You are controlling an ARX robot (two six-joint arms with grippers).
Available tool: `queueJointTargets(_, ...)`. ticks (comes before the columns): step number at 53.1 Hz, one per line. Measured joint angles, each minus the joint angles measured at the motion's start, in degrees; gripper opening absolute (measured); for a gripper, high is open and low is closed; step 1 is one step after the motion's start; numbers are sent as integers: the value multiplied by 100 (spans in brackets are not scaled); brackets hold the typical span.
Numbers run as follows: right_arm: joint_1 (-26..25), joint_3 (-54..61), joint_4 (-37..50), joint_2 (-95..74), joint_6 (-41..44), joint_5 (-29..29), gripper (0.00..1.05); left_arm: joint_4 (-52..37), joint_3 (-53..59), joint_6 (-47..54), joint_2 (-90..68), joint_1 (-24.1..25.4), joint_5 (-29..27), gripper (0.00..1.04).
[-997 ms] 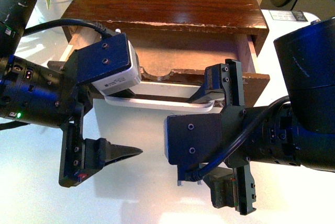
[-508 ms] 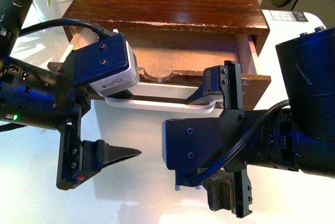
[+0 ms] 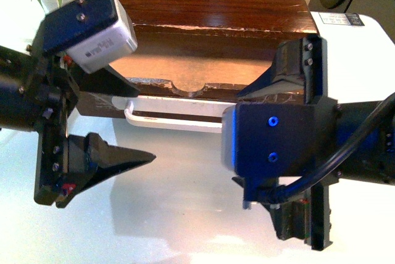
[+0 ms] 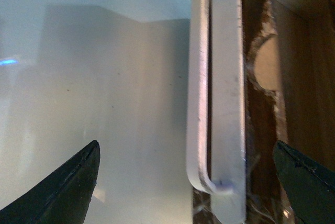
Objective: Open drawer
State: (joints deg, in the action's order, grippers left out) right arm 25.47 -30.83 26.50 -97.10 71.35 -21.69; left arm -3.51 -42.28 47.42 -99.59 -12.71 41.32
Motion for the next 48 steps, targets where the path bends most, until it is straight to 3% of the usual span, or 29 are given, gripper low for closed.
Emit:
queueJointTargets(16,-715,302,-417,1250,-492,-317,96,216,-2,-573,717,568,407,96)
queueJointTargets(30,-1552,896,-577,2973,-1829,-527,96,-205,92,-1939,1589,1746,765,96)
queueJointTargets(48,-2601,1001,-1005,4540,-4306,376,96,-901,656,-4363,2900,3198,1025,96)
